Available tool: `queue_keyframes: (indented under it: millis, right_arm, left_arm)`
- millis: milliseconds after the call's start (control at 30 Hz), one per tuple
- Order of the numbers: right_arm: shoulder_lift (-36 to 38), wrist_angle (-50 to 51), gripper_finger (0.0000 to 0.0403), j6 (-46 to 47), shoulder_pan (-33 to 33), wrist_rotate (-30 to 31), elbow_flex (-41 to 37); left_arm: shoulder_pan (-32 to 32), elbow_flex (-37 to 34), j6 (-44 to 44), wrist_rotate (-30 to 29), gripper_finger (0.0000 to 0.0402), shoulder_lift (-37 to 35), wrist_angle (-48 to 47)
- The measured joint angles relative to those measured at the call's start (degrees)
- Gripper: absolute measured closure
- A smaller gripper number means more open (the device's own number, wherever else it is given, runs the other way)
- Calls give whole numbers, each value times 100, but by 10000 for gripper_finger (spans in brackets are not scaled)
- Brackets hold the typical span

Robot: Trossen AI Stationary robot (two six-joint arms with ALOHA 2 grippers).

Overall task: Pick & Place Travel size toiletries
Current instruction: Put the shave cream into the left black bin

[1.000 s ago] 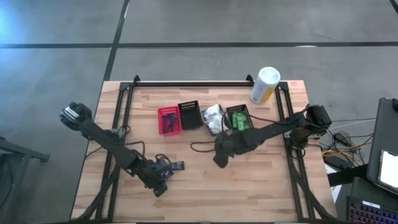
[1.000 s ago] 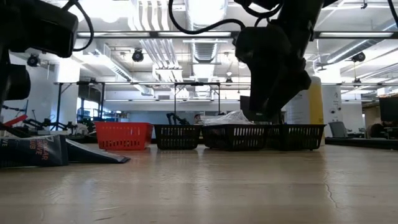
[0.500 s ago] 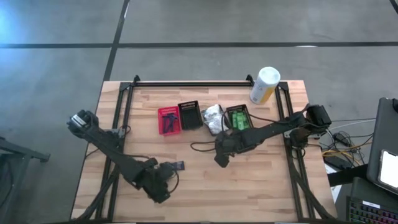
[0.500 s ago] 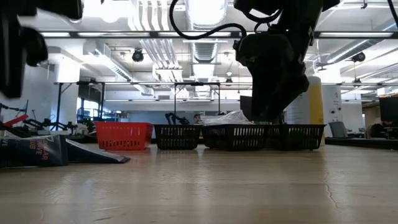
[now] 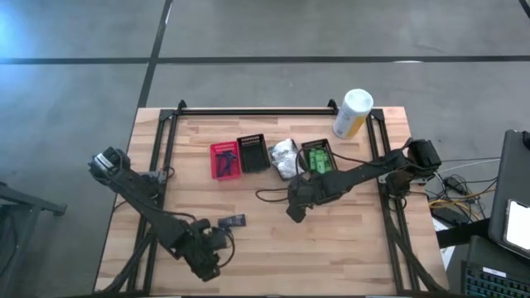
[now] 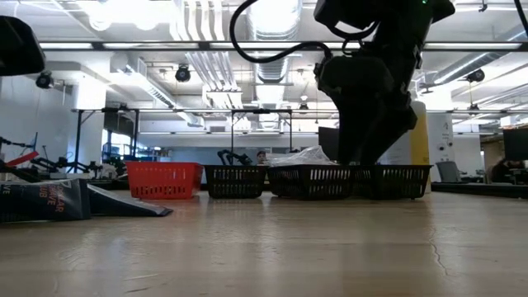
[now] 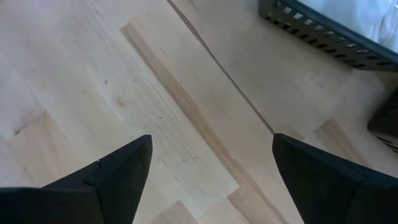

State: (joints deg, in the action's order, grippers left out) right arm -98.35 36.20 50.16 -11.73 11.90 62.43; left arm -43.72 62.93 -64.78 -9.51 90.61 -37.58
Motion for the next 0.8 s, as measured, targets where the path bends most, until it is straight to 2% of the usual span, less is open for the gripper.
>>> queue_keyframes:
  millis: [167,500,600,800]
  right_arm:
    - [0,-60,95,-1,0,0,0]
    - [0,-78,122,-9,0,4,0]
    - [0,-76,129,-23,1,7,0]
    - [0,-81,140,-17,2,96,-8]
  left_arm:
    - [0,-38,-2,-72,232,2,-130]
    - [0,-64,87,-851,115,2,-460]
    - [0,-146,84,-862,107,5,-453]
    - [5,-472,-279,-853,120,7,-455]
